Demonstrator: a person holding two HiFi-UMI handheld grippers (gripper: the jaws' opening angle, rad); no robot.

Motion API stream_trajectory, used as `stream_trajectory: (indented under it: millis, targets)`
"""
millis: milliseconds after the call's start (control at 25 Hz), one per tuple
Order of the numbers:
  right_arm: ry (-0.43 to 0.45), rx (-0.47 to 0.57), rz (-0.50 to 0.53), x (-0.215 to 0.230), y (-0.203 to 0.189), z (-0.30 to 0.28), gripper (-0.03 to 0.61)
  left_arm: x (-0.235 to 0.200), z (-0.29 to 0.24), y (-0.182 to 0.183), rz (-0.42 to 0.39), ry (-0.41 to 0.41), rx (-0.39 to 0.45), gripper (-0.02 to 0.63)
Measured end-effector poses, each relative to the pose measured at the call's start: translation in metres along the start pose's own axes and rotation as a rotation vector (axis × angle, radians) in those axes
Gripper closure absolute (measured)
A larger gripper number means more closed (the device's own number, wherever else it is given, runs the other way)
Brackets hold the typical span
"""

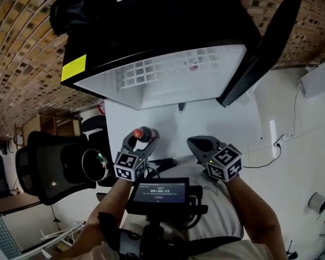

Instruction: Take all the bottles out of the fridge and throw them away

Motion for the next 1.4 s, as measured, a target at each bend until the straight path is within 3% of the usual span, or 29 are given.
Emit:
stream_trajectory:
  millis: [360, 600, 920, 1160, 1400]
  targets:
    - [0.195, -0.216, 0.159, -0.075, -0.006, -0.118, 0.575, -0.022, 0.111, -0.093, 0.215, 0.203, -0.041, 0.301]
    - [0.286, -0.332, 0.229, -0.131, -0.023, -0.185, 0.575, -0.037, 0.177, -0.166, 0.416, 0.375, -0.072, 0.302]
    - [0.351, -0.428, 0.258, -0.191, -0.065, -0.262, 0.575, -0.064, 0.256, -0.254, 0.552, 0.535, -0.143, 0.302]
    - [0.353, -0.471, 0.266, -0.217, -0.080, -0.288, 0.575, -0.100, 0.280, -0.315, 0.553, 0.587, -0.262, 0.301]
    - [0.301, -0.489, 0.283, -0.214, -0.084, -0.297, 0.575, -0.142, 0.258, -0.343, 0.428, 0.479, -0.363, 0.301]
Point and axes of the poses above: the fingertips, and each gripper's own axes: z backward along the fingers, x to its right, y out of its top, the point moved 9 cm from there along z, backward along the fingers, and after that the axes turned 14 degrees about -z, right-handed, at the moved point
